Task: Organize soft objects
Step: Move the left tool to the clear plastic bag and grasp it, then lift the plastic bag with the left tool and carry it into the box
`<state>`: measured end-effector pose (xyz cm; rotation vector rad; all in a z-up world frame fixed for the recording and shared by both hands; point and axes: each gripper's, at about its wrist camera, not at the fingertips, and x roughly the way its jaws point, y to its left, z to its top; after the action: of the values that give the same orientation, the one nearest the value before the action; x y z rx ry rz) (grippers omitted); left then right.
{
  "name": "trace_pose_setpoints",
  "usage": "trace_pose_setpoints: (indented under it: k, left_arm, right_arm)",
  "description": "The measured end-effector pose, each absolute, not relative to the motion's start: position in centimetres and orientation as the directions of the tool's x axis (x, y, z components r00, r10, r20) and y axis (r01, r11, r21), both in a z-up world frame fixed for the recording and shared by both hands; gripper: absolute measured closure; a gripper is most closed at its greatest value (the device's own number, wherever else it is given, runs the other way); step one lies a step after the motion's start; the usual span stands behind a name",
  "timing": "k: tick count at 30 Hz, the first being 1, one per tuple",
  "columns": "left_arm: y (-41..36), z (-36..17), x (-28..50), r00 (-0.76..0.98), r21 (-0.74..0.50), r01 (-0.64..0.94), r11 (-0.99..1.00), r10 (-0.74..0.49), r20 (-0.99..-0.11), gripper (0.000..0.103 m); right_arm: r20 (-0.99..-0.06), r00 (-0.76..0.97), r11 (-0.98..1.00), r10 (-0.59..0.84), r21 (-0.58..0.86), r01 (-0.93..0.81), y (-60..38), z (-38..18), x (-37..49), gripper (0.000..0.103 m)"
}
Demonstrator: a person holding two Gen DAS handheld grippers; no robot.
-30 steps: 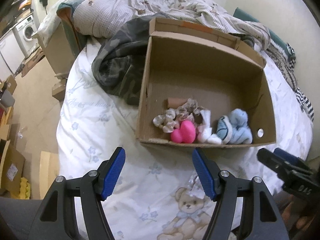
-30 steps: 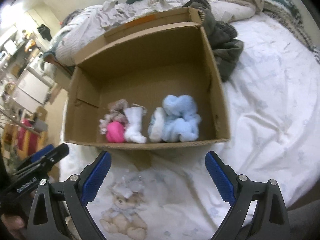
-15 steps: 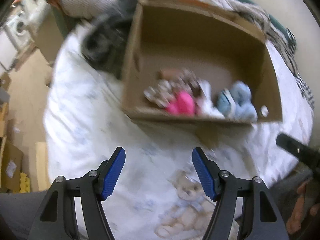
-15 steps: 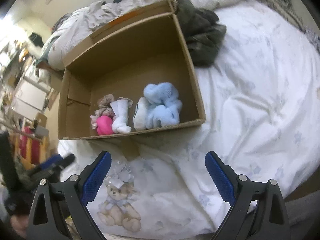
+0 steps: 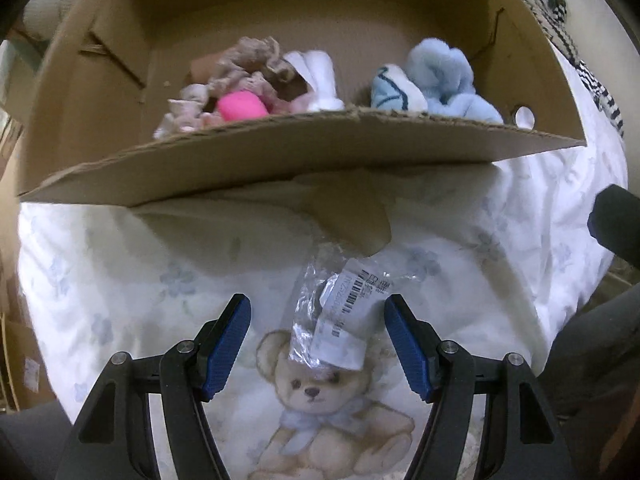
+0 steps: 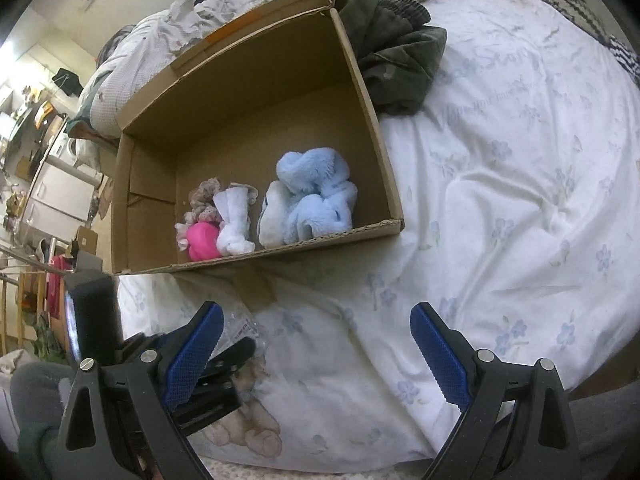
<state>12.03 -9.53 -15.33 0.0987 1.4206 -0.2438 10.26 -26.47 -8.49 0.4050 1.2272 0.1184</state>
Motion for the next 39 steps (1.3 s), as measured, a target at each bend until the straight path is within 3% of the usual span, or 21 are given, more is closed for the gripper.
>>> trace_pose_setpoints:
  k: [2, 5, 10, 25, 28, 33, 39]
  left_arm:
    - [-9.9, -15.6, 12.2, 0.117, -0.095, 0.229, 0.969, -0.124, -0.985, 0.042]
    - [-10.3, -15.7, 12.2, 0.084, -0.150, 0.246, 0.958, -0.175, -0.981, 0.066]
    - [-11.6, -15.3, 11.4, 0.068, -0.178, 0.284, 0.942, -0.205, -0.976, 0.087]
    - [-4.4, -9.8, 10.6, 0.189, -0.192, 0.107, 0.976, -0.209, -0.959, 0.089]
    - [-2.6, -8.9, 10.8, 0.246, -0.171, 0.062, 0.983, -0.181, -0.952, 0.089]
    - [-0.2, -7.7, 11.3, 0.285, -0.170, 0.026, 0.985, -0.171, -0.943, 0.090]
    - [0.9, -7.5, 11.3, 0.279, -0.173, 0.015, 0.985, -0.170, -0.945, 0.090]
  right_arm:
    - [-0.892, 0.336, 0.924, 0.301, 0.360, 0.128, -26.4, -8.6, 10.3, 0.002]
    - [-0.895, 0.327, 0.923, 0.303, 0.361, 0.133, -26.4, -9.0, 10.5, 0.002]
    - [-0.896, 0.319, 0.923, 0.311, 0.365, 0.125, -25.9, -9.3, 10.8, 0.002]
    - [-0.887, 0.268, 0.903, 0.375, 0.415, 0.111, -24.4, -10.9, 11.5, 0.003]
    - [-0.890, 0.235, 0.903, 0.392, 0.421, 0.089, -23.1, -11.8, 12.1, 0.018]
    - [-0.906, 0.190, 0.923, 0.377, 0.384, 0.000, -19.6, -13.2, 13.7, 0.027]
    - [-0.938, 0.169, 0.953, 0.301, 0.292, -0.076, -16.2, -15.3, 15.6, 0.048]
